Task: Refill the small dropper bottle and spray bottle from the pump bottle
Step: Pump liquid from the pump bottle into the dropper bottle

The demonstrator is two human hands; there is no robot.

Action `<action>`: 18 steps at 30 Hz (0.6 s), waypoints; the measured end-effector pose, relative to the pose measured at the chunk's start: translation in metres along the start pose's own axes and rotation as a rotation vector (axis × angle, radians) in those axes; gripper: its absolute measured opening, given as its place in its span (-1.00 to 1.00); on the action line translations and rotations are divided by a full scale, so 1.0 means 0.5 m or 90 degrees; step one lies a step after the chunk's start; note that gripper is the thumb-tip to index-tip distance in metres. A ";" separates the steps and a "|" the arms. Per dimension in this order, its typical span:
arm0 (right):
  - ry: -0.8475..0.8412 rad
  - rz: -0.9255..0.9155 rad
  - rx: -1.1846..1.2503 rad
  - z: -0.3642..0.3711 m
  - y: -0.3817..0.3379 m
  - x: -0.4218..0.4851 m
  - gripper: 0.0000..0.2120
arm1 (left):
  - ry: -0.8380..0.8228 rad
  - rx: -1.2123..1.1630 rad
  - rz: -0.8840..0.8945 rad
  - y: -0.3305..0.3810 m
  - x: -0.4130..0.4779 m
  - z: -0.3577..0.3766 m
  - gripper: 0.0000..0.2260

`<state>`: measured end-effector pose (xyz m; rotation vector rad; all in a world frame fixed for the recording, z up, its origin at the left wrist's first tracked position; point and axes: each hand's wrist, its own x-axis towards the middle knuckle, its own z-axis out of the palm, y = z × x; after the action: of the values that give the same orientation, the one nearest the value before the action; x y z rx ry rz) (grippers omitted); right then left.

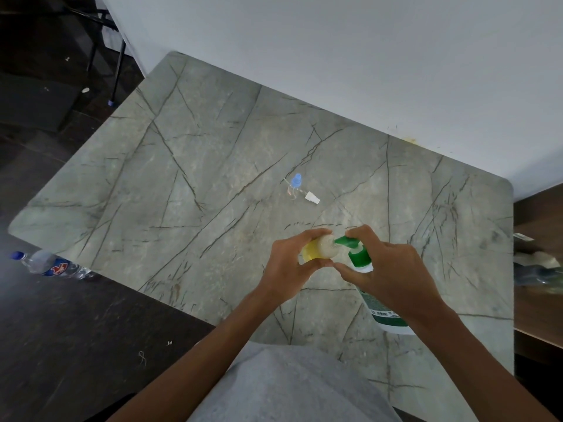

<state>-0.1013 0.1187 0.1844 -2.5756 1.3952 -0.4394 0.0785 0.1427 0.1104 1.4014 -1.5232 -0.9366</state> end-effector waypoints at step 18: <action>0.070 0.019 0.023 0.009 -0.008 -0.012 -0.47 | 0.012 -0.026 0.007 0.006 0.006 -0.001 -0.54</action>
<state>-0.0996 0.1257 0.1802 -2.5334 1.4452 -0.6030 0.0779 0.1401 0.1139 1.3679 -1.4881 -0.9415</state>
